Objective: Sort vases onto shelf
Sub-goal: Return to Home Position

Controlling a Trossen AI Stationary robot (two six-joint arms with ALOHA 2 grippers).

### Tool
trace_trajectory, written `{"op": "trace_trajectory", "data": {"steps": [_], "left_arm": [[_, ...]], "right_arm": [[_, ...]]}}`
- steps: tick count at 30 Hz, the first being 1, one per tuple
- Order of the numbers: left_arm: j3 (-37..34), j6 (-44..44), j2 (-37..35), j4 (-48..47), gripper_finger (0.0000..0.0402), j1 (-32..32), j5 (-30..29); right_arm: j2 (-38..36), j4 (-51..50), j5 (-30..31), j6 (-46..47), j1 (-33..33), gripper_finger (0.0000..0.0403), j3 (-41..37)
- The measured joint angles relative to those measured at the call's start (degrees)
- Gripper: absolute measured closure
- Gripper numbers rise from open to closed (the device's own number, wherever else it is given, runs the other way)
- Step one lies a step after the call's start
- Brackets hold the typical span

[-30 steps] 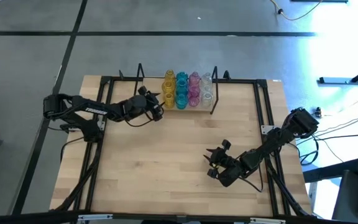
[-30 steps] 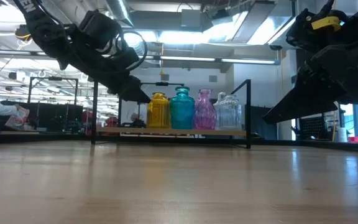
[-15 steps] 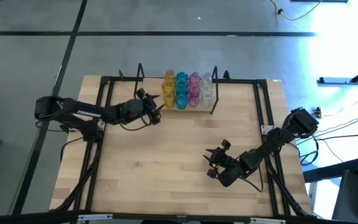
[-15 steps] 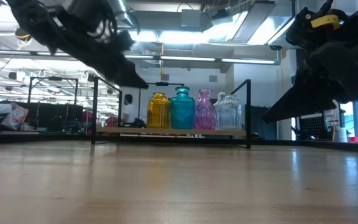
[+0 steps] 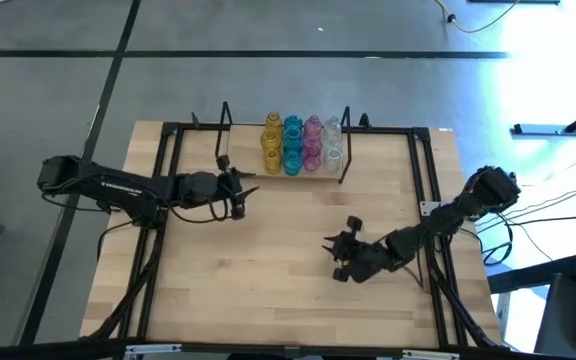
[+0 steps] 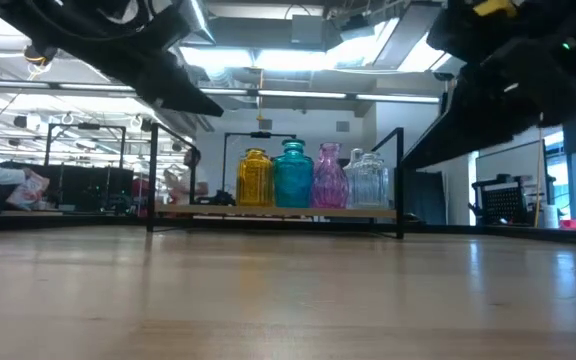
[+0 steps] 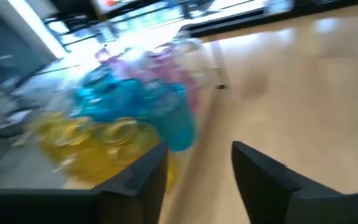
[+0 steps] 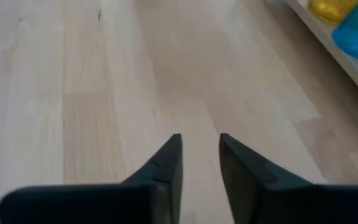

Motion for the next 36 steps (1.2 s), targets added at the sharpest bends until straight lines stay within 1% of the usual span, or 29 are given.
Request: {"op": "trace_trajectory", "data": {"steps": [3, 6, 8, 10, 12, 14, 16, 19, 21, 25, 29, 33, 36], "left_arm": [[-1.03, -0.09, -0.13, 0.40, 0.0268, 0.14, 6.80], [-2.47, 0.74, -0.12, 2.06, 0.0314, 1.00, 15.90], [-3.55, 0.80, -0.12, 3.94, 0.0345, 1.71, 21.67], [-5.02, 0.78, -0.51, 6.21, 0.0372, 2.34, 26.32], [-6.90, 0.69, -1.44, 9.49, 0.0393, 2.90, 29.39], [-9.03, -0.18, -2.99, 13.03, 0.0397, 3.22, 31.17], [-11.23, -1.49, -5.64, 14.57, 0.0391, 3.25, 31.91], [-13.95, -3.07, -10.34, 15.76, 0.0385, 3.24, 32.69], [-15.93, -4.17, -14.00, 15.54, 0.0385, 3.25, 32.64], [-19.93, -5.34, -22.25, 15.55, 0.0384, 3.25, 32.62], [-22.96, -6.23, -30.11, 14.95, 0.0384, 3.25, 31.24], [-23.45, -6.54, -36.75, 9.70, 0.0384, 3.25, 27.83], [-23.45, -8.95, -40.58, 5.18, 0.0384, 3.25, 25.68]], "right_arm": [[-3.80, 0.55, -5.39, -5.15, -2.87, 0.0343, -1.63], [-7.95, 4.16, -11.39, -8.37, -6.58, 0.0374, -5.66], [-10.97, 9.83, -16.31, -10.94, -9.39, 0.0392, -9.71], [-14.30, 16.87, -22.56, -12.96, -12.44, 0.0400, -14.76], [-17.57, 24.12, -28.68, -14.34, -15.60, 0.0400, -19.87], [-21.12, 29.96, -33.19, -15.14, -18.40, 0.0397, -24.77], [-24.53, 34.99, -35.21, -15.31, -20.24, 0.0397, -28.91], [-29.87, 39.97, -35.67, -15.36, -21.05, 0.0396, -34.20], [-33.63, 41.34, -35.71, -15.43, -21.04, 0.0396, -36.64], [-41.25, 41.28, -35.73, -15.42, -21.00, 0.0396, -40.24], [-48.51, 40.26, -35.15, -15.51, -21.02, 0.0396, -42.56], [-53.29, 36.79, -33.45, -15.53, -21.02, 0.0395, -42.52], [-55.35, 34.45, -32.55, -15.56, -21.02, 0.0395, -42.52]]}}
